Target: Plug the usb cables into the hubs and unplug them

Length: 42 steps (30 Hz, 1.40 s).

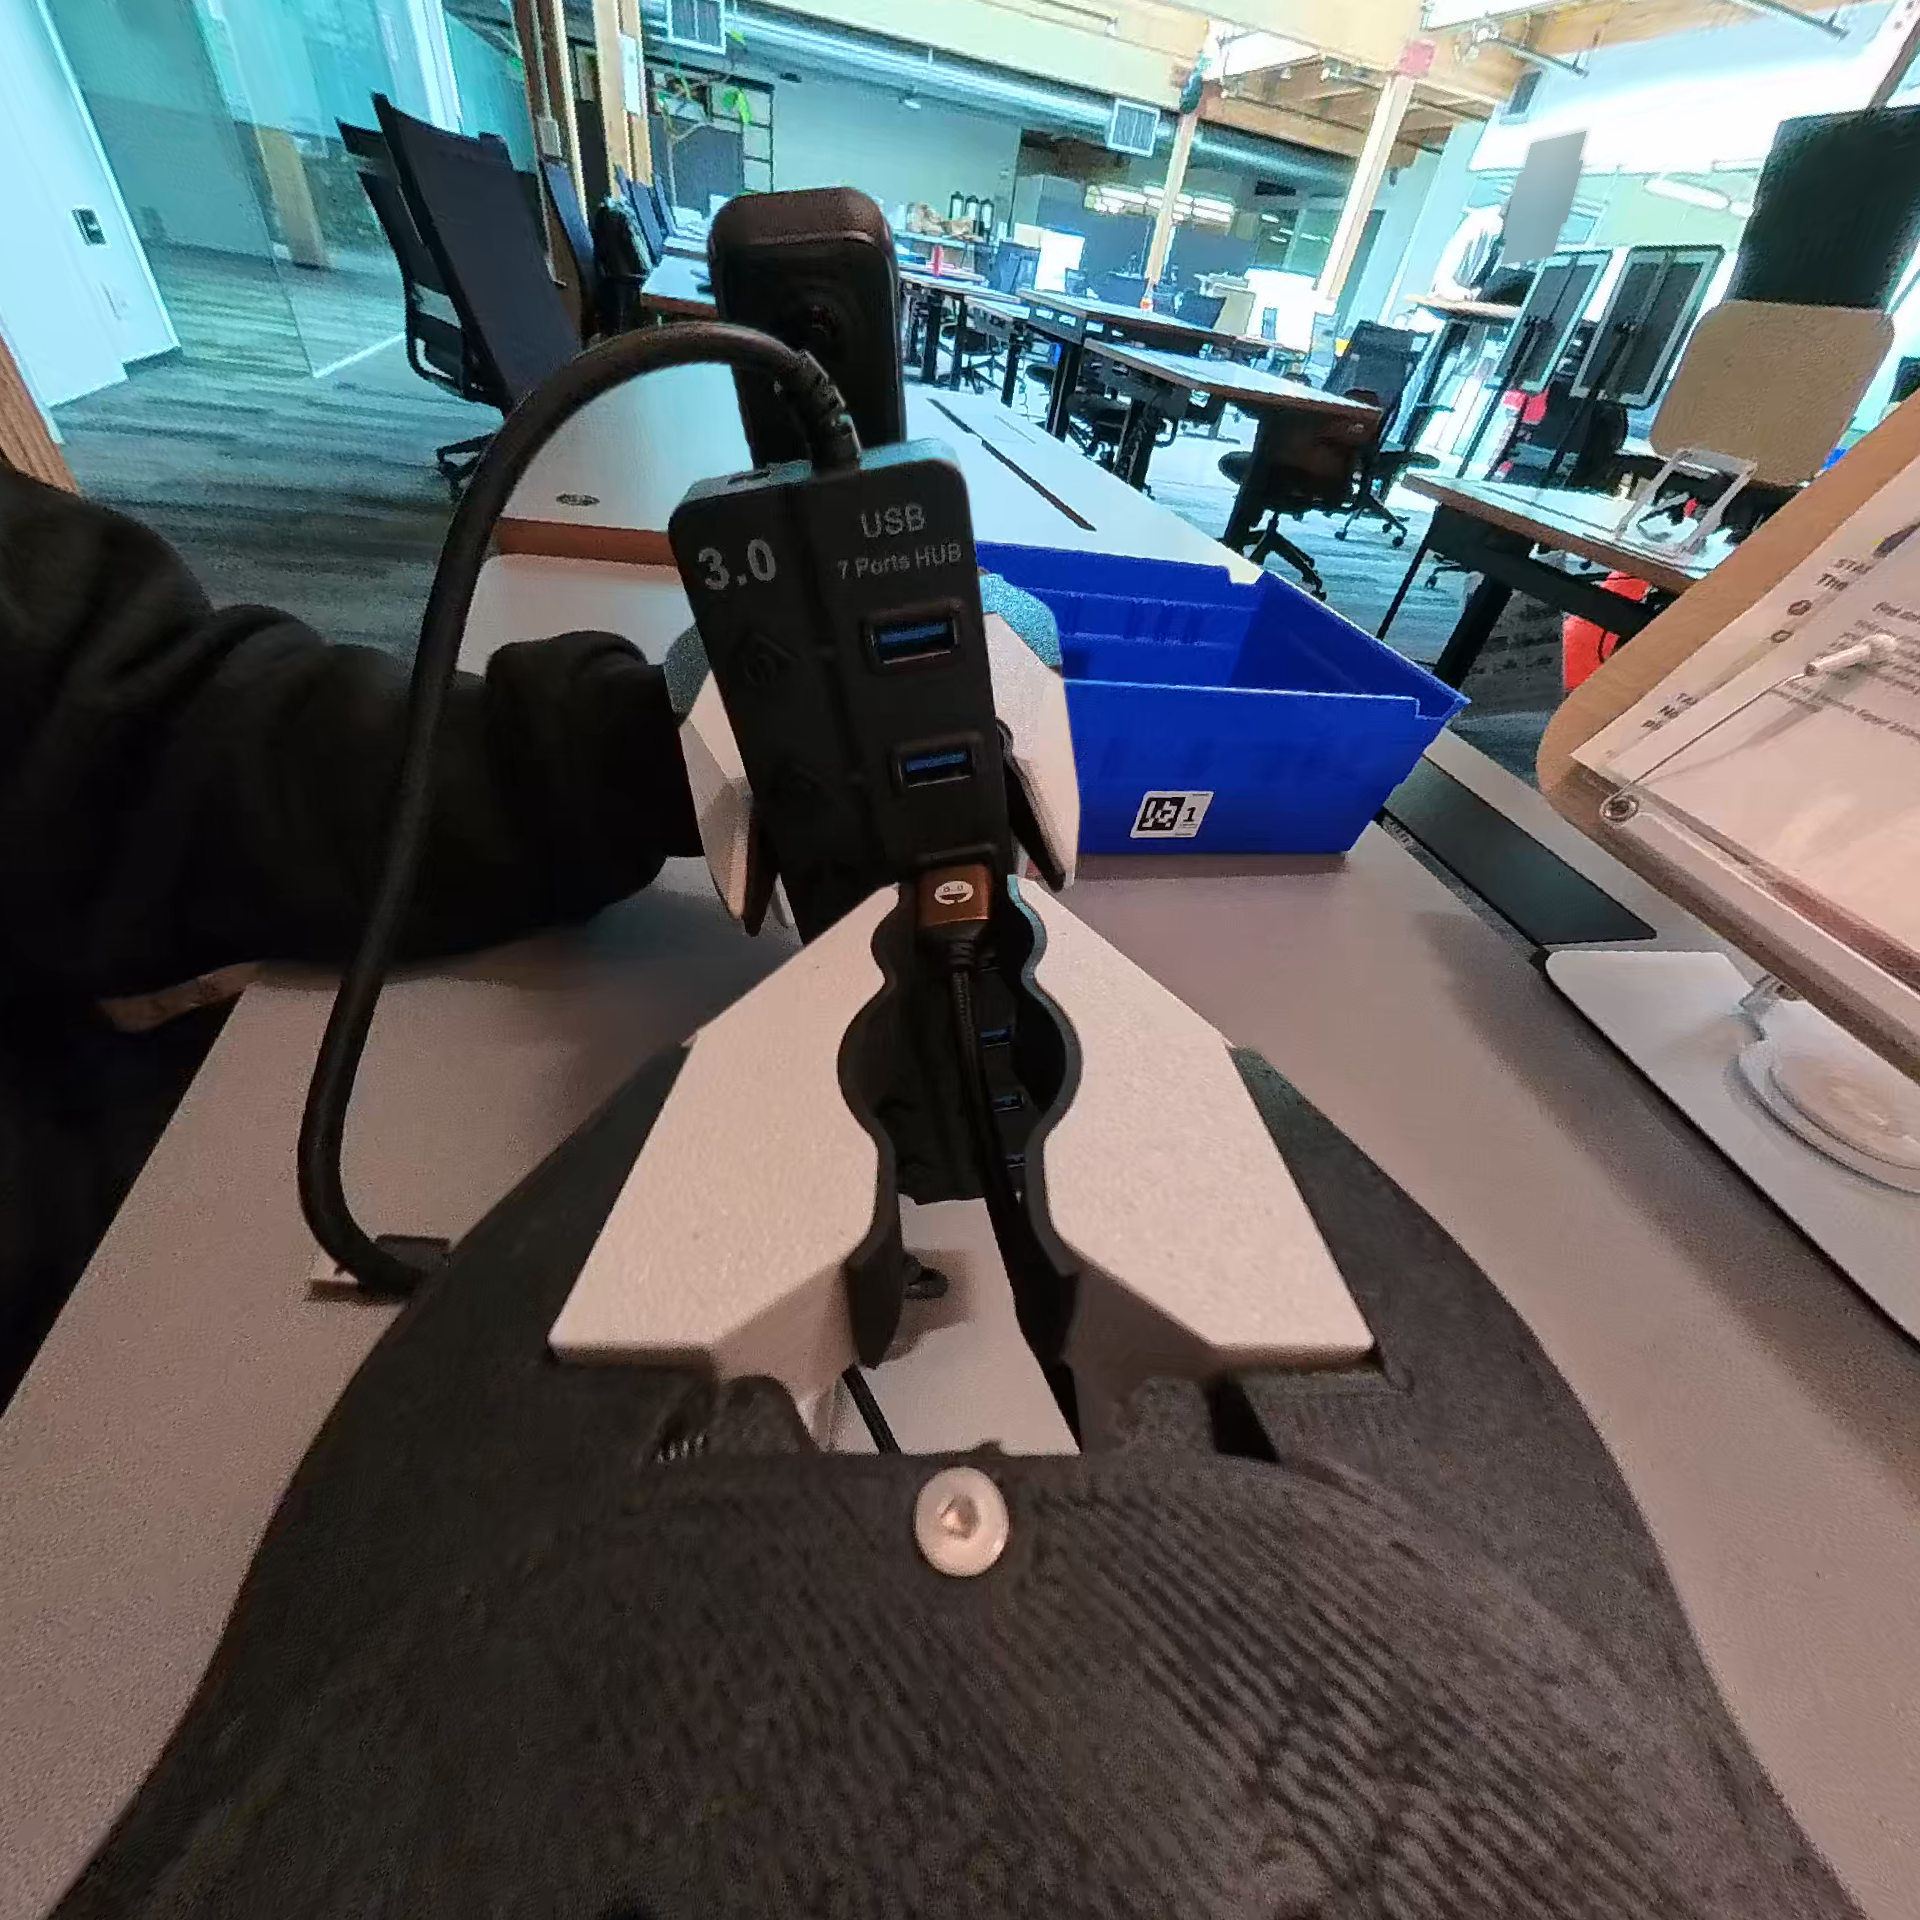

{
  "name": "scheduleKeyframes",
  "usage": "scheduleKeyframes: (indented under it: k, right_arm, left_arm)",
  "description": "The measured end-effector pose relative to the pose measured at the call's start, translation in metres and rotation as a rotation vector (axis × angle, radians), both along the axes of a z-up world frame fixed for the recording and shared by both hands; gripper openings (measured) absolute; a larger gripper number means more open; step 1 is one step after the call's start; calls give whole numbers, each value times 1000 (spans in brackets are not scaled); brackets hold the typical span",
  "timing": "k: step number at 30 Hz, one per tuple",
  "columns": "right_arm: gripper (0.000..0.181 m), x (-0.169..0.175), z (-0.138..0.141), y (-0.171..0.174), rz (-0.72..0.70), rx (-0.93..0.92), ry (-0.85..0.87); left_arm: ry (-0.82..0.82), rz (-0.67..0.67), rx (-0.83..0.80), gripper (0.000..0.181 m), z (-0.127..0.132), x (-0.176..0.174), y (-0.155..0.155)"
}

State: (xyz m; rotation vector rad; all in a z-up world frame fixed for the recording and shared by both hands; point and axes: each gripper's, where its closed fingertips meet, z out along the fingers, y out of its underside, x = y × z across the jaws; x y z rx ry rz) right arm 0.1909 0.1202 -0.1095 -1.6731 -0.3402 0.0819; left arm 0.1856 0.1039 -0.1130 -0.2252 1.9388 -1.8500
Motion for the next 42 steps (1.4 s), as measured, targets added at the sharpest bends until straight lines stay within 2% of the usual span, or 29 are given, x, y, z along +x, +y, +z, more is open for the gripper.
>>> scheduleKeyframes:
  k: [7, 16, 17, 18, 19, 21, 23, 26, 28, 30, 32, 35, 40, 42]
  right_arm:
    - [14, 3, -4, 0, -10, -13, -9]
    - [15, 12, -1, -1, -60, -37, -45]
    - [14, 15, 1, -3, -68, -37, -38]
    - [14, 31, 5, -8, -150, -24, -44]
    - [14, 62, 12, -21, -286, -10, -77]
    - [14, 91, 35, -56, -338, 54, -14]
    - [14, 99, 81, -87, -363, 263, -27]
    - [14, 116, 128, -134, -538, 421, -139]
    - [14, 122, 153, -172, -634, 534, -194]
    - [14, 138, 167, -214, -790, 609, -252]
    - [14, 155, 168, -246, -899, 637, -272]
    - [14, 177, 159, -267, -945, 700, -234]
    - [13, 204, 131, -252, -978, 687, -263]
    - [13, 187, 150, -261, -997, 833, -334]
  left_arm:
    - [10, 23, 49, 53, -4, 4, 0]
    - [25, 64, 29, 53, 1, 12, 0]
    - [23, 97, 21, 53, 3, 15, 3]
    - [15, 150, -4, 53, 7, 20, 17]
    - [19, 180, -41, 53, 13, 20, 35]
    - [-20, 235, -82, 53, 27, 17, 55]
    - [-58, 184, -138, 53, 41, 11, 45]
    - [-33, 168, -125, 53, 35, 12, 39]
    - [-28, 147, -149, 53, 37, 9, 40]
    - [-28, 134, -170, 53, 40, 8, 40]
    - [-25, 129, -158, 53, 38, 8, 38]
    - [-10, 122, -140, 53, 32, 10, 33]
    - [1, 118, -117, 53, 26, 13, 27]
    - [0, 112, -119, 53, 26, 11, 27]
